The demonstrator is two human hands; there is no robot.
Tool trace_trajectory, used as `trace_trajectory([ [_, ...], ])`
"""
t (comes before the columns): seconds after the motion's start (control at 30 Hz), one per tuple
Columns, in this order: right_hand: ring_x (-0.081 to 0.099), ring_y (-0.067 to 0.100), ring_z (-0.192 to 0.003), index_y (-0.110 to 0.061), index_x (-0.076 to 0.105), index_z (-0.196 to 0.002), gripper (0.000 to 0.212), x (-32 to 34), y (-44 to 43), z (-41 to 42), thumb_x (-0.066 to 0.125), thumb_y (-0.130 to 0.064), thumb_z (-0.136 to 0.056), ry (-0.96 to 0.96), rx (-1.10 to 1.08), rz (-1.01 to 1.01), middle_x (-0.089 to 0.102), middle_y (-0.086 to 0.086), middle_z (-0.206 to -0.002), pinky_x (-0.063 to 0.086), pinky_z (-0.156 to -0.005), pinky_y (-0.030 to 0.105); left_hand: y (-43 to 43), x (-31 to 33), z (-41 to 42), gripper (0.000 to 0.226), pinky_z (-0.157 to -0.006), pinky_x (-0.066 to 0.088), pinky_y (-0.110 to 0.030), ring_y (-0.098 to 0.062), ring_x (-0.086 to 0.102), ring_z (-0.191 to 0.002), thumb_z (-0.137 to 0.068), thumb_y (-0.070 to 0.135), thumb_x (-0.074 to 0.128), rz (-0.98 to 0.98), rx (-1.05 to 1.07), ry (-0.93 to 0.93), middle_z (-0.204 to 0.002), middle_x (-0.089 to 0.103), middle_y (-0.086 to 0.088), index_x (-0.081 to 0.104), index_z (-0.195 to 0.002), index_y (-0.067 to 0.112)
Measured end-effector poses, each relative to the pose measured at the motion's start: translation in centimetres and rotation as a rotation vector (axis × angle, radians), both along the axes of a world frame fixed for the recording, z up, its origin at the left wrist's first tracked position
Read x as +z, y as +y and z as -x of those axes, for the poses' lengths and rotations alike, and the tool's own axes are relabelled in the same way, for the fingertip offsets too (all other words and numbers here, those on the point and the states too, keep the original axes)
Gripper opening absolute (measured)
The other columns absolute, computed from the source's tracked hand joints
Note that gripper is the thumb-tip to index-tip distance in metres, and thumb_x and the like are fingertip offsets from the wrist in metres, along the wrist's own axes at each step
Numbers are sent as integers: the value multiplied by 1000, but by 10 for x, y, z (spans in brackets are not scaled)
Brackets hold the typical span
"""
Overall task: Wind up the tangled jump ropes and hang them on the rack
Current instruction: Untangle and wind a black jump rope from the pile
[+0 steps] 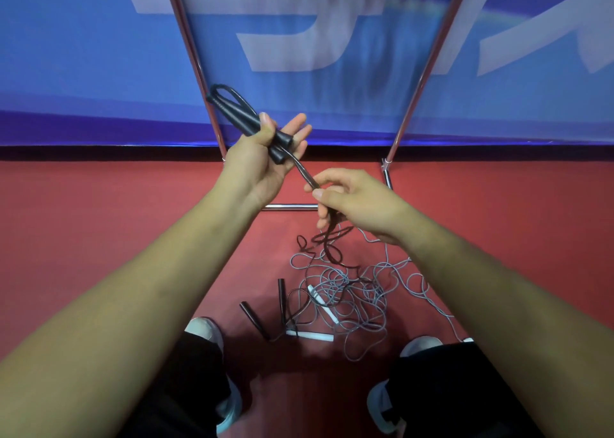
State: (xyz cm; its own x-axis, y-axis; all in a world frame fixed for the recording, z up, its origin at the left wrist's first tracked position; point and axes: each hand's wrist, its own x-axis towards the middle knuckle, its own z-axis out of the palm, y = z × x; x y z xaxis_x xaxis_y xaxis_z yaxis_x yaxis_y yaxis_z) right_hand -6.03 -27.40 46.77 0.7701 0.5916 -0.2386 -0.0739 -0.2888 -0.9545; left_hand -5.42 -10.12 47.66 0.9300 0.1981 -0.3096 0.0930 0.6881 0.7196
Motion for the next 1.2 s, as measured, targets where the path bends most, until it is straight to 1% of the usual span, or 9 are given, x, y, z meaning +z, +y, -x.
trace_trajectory([
  [0.2,42,12,-42,-5,65,-108,26,0,1,2,45,-21,-105,8,28,100,55,8,-62,35,-46,25,13,0,-5,24,-77,60,-36,-32,72,-103,-107,36,39,103,10,-61,-111,71,-25,44,-91,19],
  [0.33,36,8,-37,-6,64,-105,27,3,-2,2,45,-24,-105,-27,60,212,47,0,-52,32,-43,21,17,3,-8,11,-58,57,-28,-23,75,-75,-105,26,48,151,127,-17,-81,75,-11,45,-101,16],
  [0.4,39,6,-38,-10,62,-92,23,11,-4,4,50,-26,-103,-144,145,349,50,-7,-50,35,-45,22,23,-1,-11,9,-50,48,-25,-17,63,-54,-106,18,48,127,204,11,-62,62,-5,40,-112,17],
  [0.53,46,-1,-45,-23,59,-76,21,33,-4,9,63,-28,-96,-363,281,442,52,-19,-50,33,-47,13,24,-11,-10,15,-49,39,-22,-13,44,-48,-107,13,43,-277,175,167,-62,45,-1,38,-94,19],
  [0.63,40,4,-42,-17,65,-73,20,45,-10,4,69,-23,-92,-397,225,367,44,-15,-44,29,-45,13,15,-21,-5,19,-50,39,-24,-14,42,-53,-106,15,45,-644,15,242,-68,46,-2,38,-89,20],
  [0.83,49,3,-59,-15,75,-77,12,55,-35,-19,80,-24,-82,-512,-98,265,67,1,-64,41,-60,27,2,-29,6,13,-43,43,-25,-17,48,-49,-104,8,47,-890,-408,266,-74,51,-9,42,-93,13],
  [0.97,55,8,-67,-16,76,-79,11,55,-52,-33,80,-26,-81,-526,-167,259,71,12,-78,44,-64,30,-6,-23,11,16,-45,41,-24,-19,52,-51,-103,2,47,-594,-397,283,-71,60,-12,43,-91,11],
  [1.07,53,8,-64,-20,79,-84,10,56,-65,-38,77,-30,-85,-444,-15,314,71,8,-74,43,-62,29,0,-19,2,3,-58,61,-35,-29,73,-64,-105,7,43,-154,-162,268,-72,73,-11,45,-105,9],
  [1.2,35,9,-50,-24,78,-89,28,41,-59,-28,59,-43,-96,-318,223,432,42,-5,-52,32,-50,23,12,-8,-9,30,-61,62,-39,-37,74,-72,-106,10,43,346,102,102,-81,74,-21,44,-133,-1],
])
